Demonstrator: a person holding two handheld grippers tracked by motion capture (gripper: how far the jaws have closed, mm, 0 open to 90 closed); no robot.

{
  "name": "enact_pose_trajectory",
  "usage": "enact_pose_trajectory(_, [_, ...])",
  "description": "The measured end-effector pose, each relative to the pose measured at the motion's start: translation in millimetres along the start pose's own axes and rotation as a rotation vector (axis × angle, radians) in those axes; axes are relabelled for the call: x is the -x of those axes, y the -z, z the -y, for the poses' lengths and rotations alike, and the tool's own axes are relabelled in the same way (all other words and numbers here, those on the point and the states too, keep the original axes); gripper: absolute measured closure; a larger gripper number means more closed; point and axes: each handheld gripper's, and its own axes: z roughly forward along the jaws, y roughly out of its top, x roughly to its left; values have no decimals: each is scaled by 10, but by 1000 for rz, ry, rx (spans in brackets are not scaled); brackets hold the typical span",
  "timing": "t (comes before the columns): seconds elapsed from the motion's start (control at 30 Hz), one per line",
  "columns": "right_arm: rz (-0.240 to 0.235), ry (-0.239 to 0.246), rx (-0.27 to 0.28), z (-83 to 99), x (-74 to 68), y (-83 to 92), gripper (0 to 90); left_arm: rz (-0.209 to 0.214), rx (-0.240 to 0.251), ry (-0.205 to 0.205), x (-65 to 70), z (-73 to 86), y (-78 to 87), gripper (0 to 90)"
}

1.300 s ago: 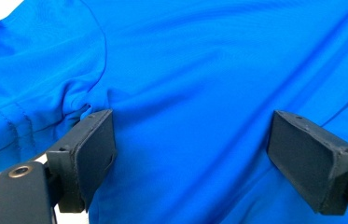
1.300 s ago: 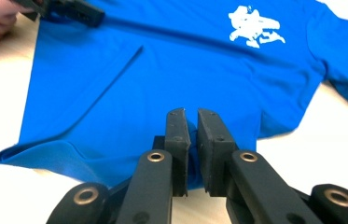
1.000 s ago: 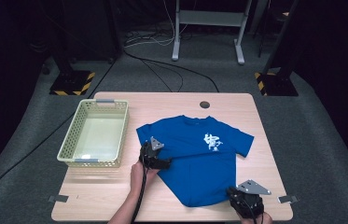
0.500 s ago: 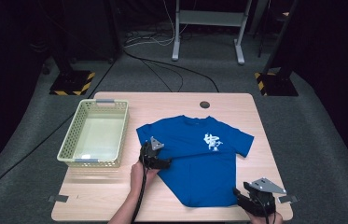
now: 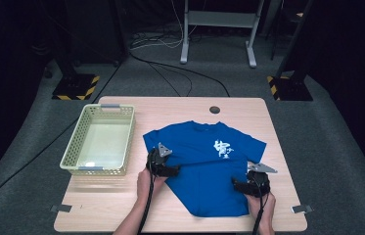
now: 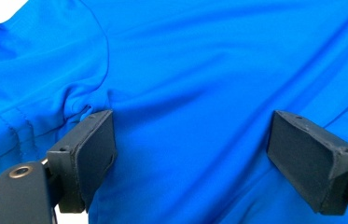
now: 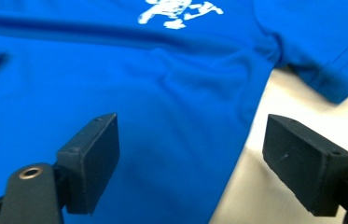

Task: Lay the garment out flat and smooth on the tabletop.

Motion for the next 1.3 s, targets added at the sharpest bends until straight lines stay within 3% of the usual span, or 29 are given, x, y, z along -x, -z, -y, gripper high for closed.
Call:
enact_pose_trajectory(0.1, [45, 6, 5, -34, 58, -133, 131, -4, -3, 2, -10, -16, -15, 152])
enact_pose_trajectory(0.43, [42, 9, -10, -176, 223, -289, 51, -14, 0, 1, 5, -1, 2, 153])
enact_pose_trajectory(0.5, [40, 12, -10, -187, 246, -300, 52, 5, 4, -9, 13, 11, 15, 146])
enact_pose_trajectory(0.57, [37, 15, -11, -193, 253, -305, 51, 32, 16, -9, 8, 29, 44, 137])
enact_pose_trajectory(0.73, [31, 20, -11, -199, 262, -311, 50, 42, 71, -12, 61, 65, 136, 125])
enact_pose_trajectory(0.8, [31, 19, -11, -200, 261, -311, 50, 92, 108, 10, 122, 75, 187, 124])
enact_pose_trajectory(0.93, [31, 20, -10, -199, 261, -311, 52, 152, 122, -27, 370, 21, 193, 146])
enact_pose_trajectory(1.03, [30, 21, -10, -199, 261, -309, 56, 225, 117, 19, 455, -63, 135, 167])
enact_pose_trajectory(1.17, [30, 22, -9, -199, 260, -309, 57, 219, 73, 6, 586, -189, 27, 233])
enact_pose_trajectory(1.3, [29, 23, -9, -199, 261, -309, 57, 195, 31, -40, 691, -233, -55, 324])
